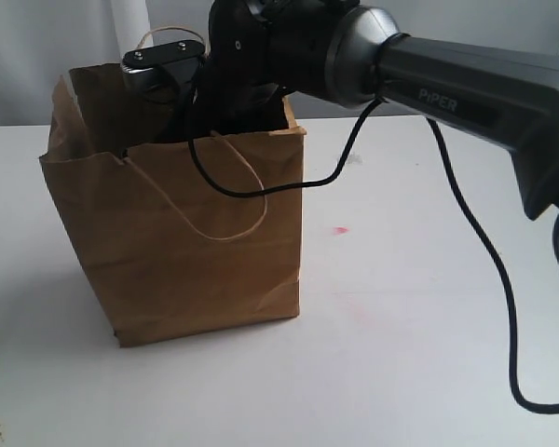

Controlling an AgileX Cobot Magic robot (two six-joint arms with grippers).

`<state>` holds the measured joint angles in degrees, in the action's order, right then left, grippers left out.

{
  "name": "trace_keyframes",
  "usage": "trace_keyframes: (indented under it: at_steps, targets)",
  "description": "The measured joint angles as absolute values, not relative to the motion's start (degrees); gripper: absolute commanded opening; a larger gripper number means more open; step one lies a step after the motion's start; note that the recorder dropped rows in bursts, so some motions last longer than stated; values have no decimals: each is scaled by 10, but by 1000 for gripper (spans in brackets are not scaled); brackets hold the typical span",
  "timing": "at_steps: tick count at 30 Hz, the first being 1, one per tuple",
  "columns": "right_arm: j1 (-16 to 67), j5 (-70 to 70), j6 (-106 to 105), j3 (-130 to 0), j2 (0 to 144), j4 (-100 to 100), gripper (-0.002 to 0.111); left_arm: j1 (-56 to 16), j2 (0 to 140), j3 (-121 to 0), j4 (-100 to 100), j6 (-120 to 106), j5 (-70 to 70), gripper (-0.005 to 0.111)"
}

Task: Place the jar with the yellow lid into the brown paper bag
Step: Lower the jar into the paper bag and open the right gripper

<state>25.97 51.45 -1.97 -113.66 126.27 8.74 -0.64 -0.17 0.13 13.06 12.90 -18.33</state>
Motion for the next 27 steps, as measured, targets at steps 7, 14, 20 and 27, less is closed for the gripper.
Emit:
trace_keyframes:
  at_steps: [7,14,20,27]
  targets:
    - [260,515,-8,-1137,1263,85,102,-6,-2,1,131,129,-183,1]
    - [262,525,11,-1137,1266,92,105,-6,-2,1,131,129,-183,1]
    - [262,525,14,-1137,1266,92,105,-6,-2,1,131,129,-183,1]
    - [262,537,15,-1156,1271,93,105,-6,-2,1,131,129,-183,1]
